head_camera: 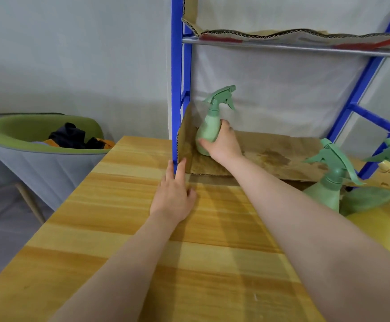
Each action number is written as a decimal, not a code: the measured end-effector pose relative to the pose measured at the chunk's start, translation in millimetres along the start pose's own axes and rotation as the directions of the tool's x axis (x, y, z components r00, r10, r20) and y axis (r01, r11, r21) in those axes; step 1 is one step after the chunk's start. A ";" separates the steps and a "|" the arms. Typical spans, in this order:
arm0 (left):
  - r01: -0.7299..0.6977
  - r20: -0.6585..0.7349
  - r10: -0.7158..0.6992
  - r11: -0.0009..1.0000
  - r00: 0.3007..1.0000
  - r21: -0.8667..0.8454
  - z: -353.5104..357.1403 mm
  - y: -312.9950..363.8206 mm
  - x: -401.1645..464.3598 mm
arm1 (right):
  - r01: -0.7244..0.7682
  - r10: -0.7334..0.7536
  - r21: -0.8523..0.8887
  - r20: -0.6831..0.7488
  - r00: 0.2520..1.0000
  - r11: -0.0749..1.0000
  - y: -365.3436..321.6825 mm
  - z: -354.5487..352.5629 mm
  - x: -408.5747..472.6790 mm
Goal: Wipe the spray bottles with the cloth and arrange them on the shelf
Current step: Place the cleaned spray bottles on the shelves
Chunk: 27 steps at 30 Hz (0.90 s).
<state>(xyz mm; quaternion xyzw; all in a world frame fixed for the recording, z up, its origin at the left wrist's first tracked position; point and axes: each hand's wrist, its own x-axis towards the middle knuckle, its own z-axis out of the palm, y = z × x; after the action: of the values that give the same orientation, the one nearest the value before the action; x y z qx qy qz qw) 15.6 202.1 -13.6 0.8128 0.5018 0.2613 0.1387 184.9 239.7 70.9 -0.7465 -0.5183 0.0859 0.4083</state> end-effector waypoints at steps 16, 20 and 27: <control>0.020 0.037 -0.020 1.000 0.999 0.020 -5.8 3.8 -0.5 | -0.031 0.040 -0.134 0.067 0.997 0.990 15.9 -54.5 -110.3; 0.026 0.055 -0.029 0.999 0.998 0.047 -8.8 4.5 -1.1 | 0.047 -0.056 -0.210 -0.037 0.998 0.977 24.6 -89.2 -172.4; 0.030 0.055 -0.030 0.999 0.998 0.010 -9.1 4.2 -2.9 | -0.099 0.034 -0.181 -0.331 0.943 0.978 60.8 -129.0 -232.4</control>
<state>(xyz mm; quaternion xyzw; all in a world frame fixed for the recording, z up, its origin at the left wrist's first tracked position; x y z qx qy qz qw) 12.5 197.3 -4.8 0.8127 0.5112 0.2342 0.1526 194.7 -31.5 43.9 -0.8038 -0.4240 -0.0765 0.4102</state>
